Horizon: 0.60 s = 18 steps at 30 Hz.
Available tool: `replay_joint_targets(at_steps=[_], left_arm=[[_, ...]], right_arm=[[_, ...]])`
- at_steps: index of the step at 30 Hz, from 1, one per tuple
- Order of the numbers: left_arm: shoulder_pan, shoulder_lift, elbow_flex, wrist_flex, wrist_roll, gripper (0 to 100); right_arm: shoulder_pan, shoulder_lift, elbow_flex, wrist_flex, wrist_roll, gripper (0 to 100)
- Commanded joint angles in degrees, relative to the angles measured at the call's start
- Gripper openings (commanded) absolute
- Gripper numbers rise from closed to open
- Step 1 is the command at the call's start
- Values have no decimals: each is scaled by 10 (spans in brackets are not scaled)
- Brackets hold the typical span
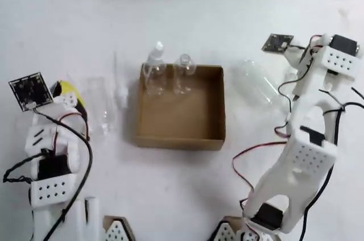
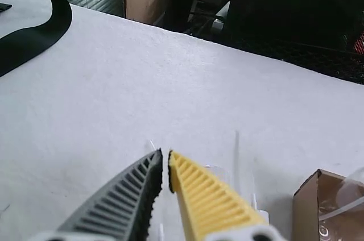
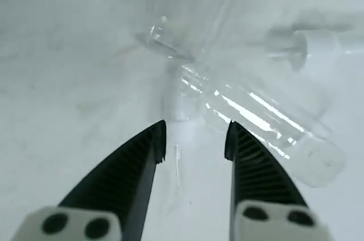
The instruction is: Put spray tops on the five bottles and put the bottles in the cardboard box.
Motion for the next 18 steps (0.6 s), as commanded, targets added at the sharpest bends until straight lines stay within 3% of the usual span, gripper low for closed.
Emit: replay_joint_targets(at_steps=[1, 12, 18], left_arm=[[7, -5, -4, -16, -6, 24], [7, -5, -4, -16, -6, 24], [7, -5, -4, -16, -6, 24]], right_arm=[[1, 44, -59, 16, 22, 156], [9, 73, -63, 17, 49, 156], [47, -22, -58, 18, 52, 156]])
